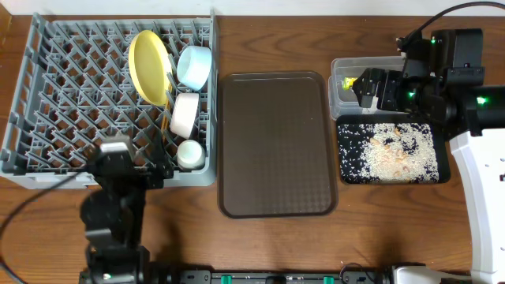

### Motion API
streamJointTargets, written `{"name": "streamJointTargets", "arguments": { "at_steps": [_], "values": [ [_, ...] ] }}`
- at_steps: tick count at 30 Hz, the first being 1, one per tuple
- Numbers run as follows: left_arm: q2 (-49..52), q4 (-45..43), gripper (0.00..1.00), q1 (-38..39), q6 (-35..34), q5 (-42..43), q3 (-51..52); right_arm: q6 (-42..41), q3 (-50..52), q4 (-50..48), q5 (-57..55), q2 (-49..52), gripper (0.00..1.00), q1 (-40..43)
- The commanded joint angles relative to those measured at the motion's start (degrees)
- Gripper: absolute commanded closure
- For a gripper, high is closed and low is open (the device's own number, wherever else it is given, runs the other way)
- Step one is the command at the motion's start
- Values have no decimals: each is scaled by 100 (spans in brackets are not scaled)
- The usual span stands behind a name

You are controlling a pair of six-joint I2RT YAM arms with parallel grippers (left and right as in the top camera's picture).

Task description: Sort waste into correct bins and load items into the dishwasher

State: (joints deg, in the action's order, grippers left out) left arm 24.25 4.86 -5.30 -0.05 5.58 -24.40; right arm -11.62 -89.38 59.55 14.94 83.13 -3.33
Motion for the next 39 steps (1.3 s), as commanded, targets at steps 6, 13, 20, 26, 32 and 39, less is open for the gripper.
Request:
{"name": "streamJointTargets", "arguments": {
  "at_steps": [6,13,20,26,32,39],
  "values": [
    [-879,-1432,6,-46,-85,-223,1801,-57,-13,11,-13,13,1,66],
    [-1532,-1408,6,-42,-85,-289,2417,-55,-13,11,-13,13,1,66],
    [-2299,-168,5,-35,-42,-328,2417,-55,-13,9,-13,13,1,66],
    [-2413,-83,5,-11,-46,-369,2417,-55,-13,11,-13,13,1,66],
    [-2323,-83,5,-9,-46,-369,2417,-55,-13,11,-13,13,1,66],
    [-2223,-83,5,-9,-46,-369,2417,-55,-13,11,-13,13,1,66]
  ]
}}
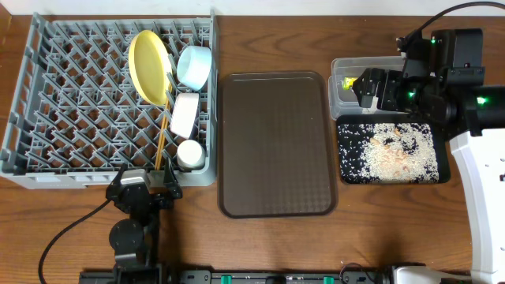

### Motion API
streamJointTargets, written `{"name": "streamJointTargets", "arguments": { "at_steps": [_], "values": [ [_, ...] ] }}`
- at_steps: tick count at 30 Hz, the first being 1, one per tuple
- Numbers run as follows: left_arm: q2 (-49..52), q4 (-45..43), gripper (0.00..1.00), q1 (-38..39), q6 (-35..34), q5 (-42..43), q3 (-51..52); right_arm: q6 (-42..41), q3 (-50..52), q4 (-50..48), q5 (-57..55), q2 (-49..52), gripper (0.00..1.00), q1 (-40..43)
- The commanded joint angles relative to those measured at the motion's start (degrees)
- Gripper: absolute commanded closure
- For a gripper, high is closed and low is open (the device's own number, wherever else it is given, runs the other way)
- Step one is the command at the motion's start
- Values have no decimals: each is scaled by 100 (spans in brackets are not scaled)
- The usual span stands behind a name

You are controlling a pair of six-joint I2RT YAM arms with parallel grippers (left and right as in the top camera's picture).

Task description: Sort waste into correct bins and load items into the dishwasher

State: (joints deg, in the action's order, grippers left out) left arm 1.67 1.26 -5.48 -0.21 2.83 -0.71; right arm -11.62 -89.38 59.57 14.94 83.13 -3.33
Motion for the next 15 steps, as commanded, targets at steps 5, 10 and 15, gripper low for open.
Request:
{"name": "streamJointTargets", "arguments": {
  "at_steps": [5,10,15],
  "values": [
    [44,278,5,9,-31,-94,48,-55,-13,9,-13,13,1,66],
    [44,278,5,9,-31,-94,48,-55,-13,9,-13,13,1,66],
    [44,278,5,9,-31,-92,48,4,-13,9,-55,13,1,66]
  ]
}}
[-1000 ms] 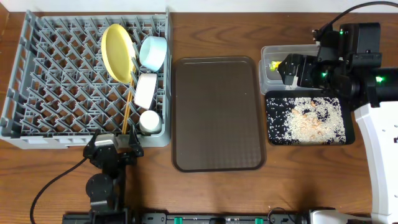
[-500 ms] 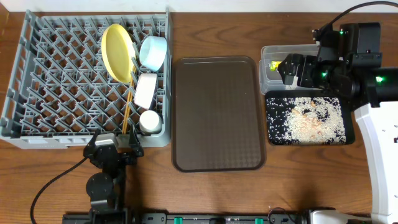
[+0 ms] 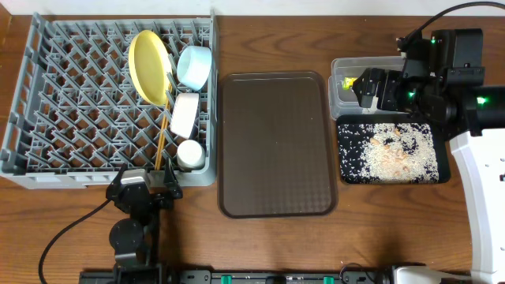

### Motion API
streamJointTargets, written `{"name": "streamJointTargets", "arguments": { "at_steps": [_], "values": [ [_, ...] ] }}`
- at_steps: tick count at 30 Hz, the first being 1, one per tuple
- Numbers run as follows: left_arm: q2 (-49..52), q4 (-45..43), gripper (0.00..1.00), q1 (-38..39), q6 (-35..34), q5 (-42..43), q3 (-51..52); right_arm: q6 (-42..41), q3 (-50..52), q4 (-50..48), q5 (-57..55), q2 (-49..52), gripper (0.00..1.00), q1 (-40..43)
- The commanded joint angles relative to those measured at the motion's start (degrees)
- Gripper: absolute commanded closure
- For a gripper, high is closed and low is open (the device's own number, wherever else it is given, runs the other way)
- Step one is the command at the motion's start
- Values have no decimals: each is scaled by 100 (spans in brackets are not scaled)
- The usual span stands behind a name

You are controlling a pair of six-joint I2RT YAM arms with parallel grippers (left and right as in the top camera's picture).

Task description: Sort waste into correct bins and load items into the dishwasher

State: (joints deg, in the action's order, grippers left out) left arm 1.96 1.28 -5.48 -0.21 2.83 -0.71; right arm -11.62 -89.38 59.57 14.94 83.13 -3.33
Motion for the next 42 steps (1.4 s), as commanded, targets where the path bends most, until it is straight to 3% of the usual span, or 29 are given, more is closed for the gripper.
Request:
{"name": "streamJointTargets", "arguments": {
  "at_steps": [1,8,12,21,33,42],
  "values": [
    [15,275,5,7,-31,-92,48,116,-13,9,-164,13,1,66],
    [15,275,5,9,-31,-94,48,1523,177,-273,-463,9,1,70],
    [15,275,5,9,-31,-94,48,1943,990,-1318,-507,-413,1,59],
    [15,275,5,9,-31,-92,48,1945,3956,-3475,-793,-2374,1,59],
    [15,275,5,7,-31,-92,48,1943,7412,-5418,-911,-5471,1,59],
    [15,275,5,9,-31,-94,48,1893,8900,-5661,-868,-7313,1,59]
  ]
}}
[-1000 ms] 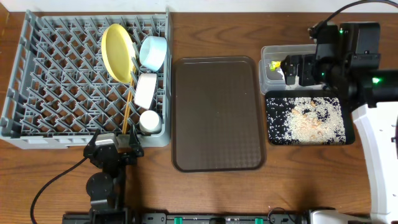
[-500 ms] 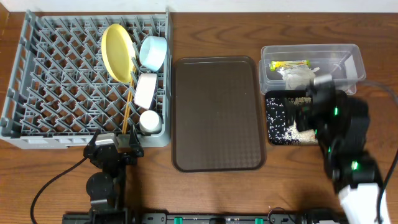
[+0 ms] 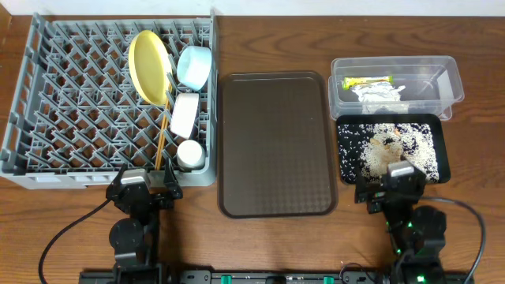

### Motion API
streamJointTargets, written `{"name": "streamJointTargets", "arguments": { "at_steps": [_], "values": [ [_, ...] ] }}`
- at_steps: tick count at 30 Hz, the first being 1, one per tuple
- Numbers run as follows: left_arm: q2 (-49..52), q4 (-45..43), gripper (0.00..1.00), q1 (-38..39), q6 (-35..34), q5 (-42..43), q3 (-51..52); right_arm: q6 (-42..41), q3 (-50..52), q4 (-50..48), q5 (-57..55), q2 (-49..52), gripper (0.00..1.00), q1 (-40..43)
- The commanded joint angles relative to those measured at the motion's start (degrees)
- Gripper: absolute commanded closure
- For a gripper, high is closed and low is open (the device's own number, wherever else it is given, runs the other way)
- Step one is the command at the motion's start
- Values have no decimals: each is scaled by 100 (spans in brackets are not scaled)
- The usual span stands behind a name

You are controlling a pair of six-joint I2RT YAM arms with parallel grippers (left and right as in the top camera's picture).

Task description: Sort waste into correct bins and load items into the dishwasher

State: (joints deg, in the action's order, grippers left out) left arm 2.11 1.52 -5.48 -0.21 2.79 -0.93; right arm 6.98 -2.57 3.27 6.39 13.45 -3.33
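Note:
The grey dish rack [image 3: 47, 177] at the left holds a yellow plate [image 3: 148, 65], a light blue cup [image 3: 193, 66], two white cups [image 3: 184, 113] and wooden chopsticks [image 3: 161, 142]. At the back right, the clear bin [image 3: 446, 79] contains a yellow-green wrapper [image 3: 367, 81] and crumpled paper [image 3: 379, 94]. In front of it, the black bin [image 3: 346, 172] is covered with rice and crumbs. My left gripper [image 3: 146, 181] is folded back at the rack's front edge. My right gripper [image 3: 394, 180] sits at the black bin's front edge. The fingers of both are hidden under the wrists.
An empty brown tray [image 3: 276, 142] lies in the middle between rack and bins. Bare wooden table runs along the front. Cables trail from both arm bases at the front edge.
My right arm was over the clear bin at the back right and now sits folded at the front edge by the black bin. The left arm and all items are unchanged.
First my left arm reached over the rack's front corner near the white cup while the right gripper hung over the clear bin. Then the left arm was folded back at the front edge. Now the right arm is folded back too, uncovering both bins.

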Motion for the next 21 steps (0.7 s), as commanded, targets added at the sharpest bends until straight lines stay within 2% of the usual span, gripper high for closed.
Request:
{"name": "streamJointTargets", "arguments": {
  "at_steps": [1,21],
  "values": [
    [0,251,5,7,-31,-87,70,31,227,79,-15,-463,1,57],
    [0,251,5,9,-31,-87,70,37,225,39,-17,-1318,1,26]
  ]
}}
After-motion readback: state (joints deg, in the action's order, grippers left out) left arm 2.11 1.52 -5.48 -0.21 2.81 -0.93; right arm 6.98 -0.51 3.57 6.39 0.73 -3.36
